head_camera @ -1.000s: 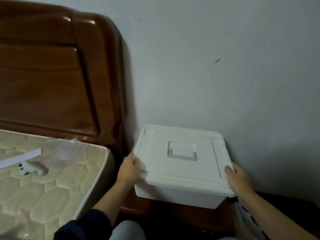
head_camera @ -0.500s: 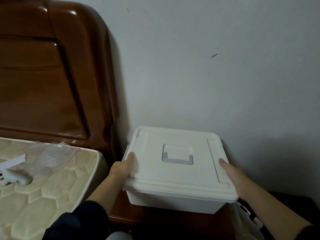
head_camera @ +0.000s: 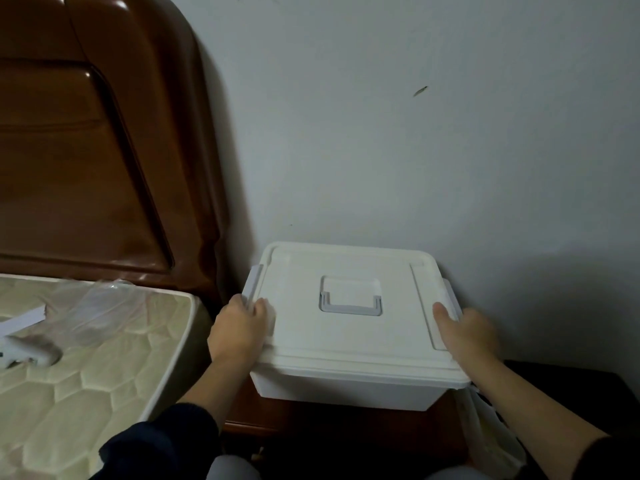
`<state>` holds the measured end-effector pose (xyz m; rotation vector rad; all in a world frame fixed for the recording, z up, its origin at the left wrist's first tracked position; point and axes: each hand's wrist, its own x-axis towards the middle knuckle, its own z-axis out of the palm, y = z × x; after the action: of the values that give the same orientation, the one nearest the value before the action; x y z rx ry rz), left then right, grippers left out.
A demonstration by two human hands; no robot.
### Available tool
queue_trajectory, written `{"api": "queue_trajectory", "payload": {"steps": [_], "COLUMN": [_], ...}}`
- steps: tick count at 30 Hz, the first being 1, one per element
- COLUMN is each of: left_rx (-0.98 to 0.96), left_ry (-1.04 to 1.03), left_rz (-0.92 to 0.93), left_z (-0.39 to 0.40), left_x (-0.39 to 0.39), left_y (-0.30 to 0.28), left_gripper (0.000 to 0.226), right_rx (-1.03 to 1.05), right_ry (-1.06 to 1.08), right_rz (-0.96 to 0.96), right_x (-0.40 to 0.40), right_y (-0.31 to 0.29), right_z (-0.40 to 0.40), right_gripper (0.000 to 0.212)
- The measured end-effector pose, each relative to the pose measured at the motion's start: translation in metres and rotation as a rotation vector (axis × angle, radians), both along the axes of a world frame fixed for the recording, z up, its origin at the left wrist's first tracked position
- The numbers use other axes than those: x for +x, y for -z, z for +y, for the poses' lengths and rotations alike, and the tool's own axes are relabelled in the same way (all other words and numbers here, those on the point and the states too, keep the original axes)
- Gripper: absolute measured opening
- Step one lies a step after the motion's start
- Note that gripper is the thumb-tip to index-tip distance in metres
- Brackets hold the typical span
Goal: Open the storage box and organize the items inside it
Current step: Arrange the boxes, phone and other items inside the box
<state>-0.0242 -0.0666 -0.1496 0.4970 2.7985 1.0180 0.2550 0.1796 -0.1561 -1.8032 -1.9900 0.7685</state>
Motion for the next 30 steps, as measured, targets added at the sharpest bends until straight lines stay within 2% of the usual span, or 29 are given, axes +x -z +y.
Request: {"api": "queue_trajectory", "payload": {"steps": [9,14,22,28,30], "left_rx": [0.041,-0.011,-0.042,-0.074,-0.043], "left_ry": [0.038,0.074,0.072,0.08,0.123], "left_rz": [0.074,0.151,0.167,0.137,0.209], "left_z": [-0.004,-0.003,-0.002,0.002,0.003], "left_x": [0.001,0.003,0.004,0.006,0.009], "left_y": [-0.004,-0.007,-0.009,-0.007,-0.009], "left_gripper": [0.037,0.035,0.032,0.034,0.037], "right_rx": [0.132,0.166,0.275,0.263,0.245], "right_ry": [-0.07,-0.089,-0.13,-0.124,-0.129], "right_rz": [-0.084,-0.083,-0.147,-0.166,-0.15], "right_x": [-0.001,-0.001,-0.003,-0.004,-0.004], "right_y": [-0.002,-0.001,-0.006,-0.008,-0.011], "right_z": [-0.005,-0.007,-0.012,-0.015,-0.017], "right_gripper": [0.053,0.05,0.045,0.042,0.041]}}
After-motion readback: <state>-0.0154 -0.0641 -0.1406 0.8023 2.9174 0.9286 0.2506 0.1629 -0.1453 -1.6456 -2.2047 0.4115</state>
